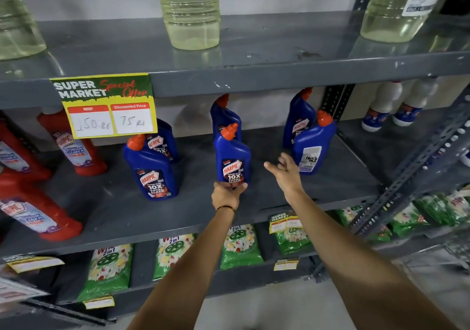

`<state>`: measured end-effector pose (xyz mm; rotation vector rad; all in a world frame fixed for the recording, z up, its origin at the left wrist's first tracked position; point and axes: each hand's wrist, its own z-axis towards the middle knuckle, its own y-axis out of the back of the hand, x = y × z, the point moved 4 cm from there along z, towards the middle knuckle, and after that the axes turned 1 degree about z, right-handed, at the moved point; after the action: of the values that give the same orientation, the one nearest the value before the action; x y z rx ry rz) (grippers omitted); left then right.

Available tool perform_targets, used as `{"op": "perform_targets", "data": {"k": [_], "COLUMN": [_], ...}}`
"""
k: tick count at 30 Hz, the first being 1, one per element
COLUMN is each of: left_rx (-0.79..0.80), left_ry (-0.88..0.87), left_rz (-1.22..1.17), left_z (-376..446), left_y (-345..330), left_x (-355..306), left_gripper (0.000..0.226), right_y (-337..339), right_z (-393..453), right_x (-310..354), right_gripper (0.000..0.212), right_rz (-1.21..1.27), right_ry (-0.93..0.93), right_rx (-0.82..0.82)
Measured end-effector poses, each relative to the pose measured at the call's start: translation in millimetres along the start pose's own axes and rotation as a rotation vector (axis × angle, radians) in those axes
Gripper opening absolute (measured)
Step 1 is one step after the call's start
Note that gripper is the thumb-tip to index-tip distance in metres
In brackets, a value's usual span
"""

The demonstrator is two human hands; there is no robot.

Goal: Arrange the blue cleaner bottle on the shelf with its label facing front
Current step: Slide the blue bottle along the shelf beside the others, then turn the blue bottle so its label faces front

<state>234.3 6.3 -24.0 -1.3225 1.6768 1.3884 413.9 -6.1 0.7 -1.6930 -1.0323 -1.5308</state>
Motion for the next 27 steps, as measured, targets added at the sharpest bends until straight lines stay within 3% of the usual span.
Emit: {"op": "perform_targets", "data": {"k": [4,9,16,19,27], "left_rx": [0.103,0.163,0.163,0.177,0.253], "left_ry": [-0.041,-0.141,-0.159,-0.167,-0.231], "left_rz": [0.030,0.057,0.058,0.114,0.049], "left_z": [-14.1,-21.0,-5.9,0.5,2.6], "left_y": [-34.0,-74.7,-131.4,-154.4,-175.2], "left_x": [-12.9,-40.9,-78.7,-91.7,-106.7], "left_gripper": [0.053,0.039,0.059,0.067,0.051], "right_y": [36.3,87.9,128.5,140.4,135.2], "right_z": [-11.5,2.5,55.8,78.1,97.9], "right_x": [-3.0,2.2,1.1,2.7,14.2], "right_gripper": [0.077,0.068,0.077,0.072,0.048], "right_rz": [0.032,-0.004,-0.130,-0.262,-0.274], "right_ry": [0.006,0.009,-0.079,-0.055,0.068], "right_rx": [-0.238,-0.275,-0.049,0.078,0.324]}}
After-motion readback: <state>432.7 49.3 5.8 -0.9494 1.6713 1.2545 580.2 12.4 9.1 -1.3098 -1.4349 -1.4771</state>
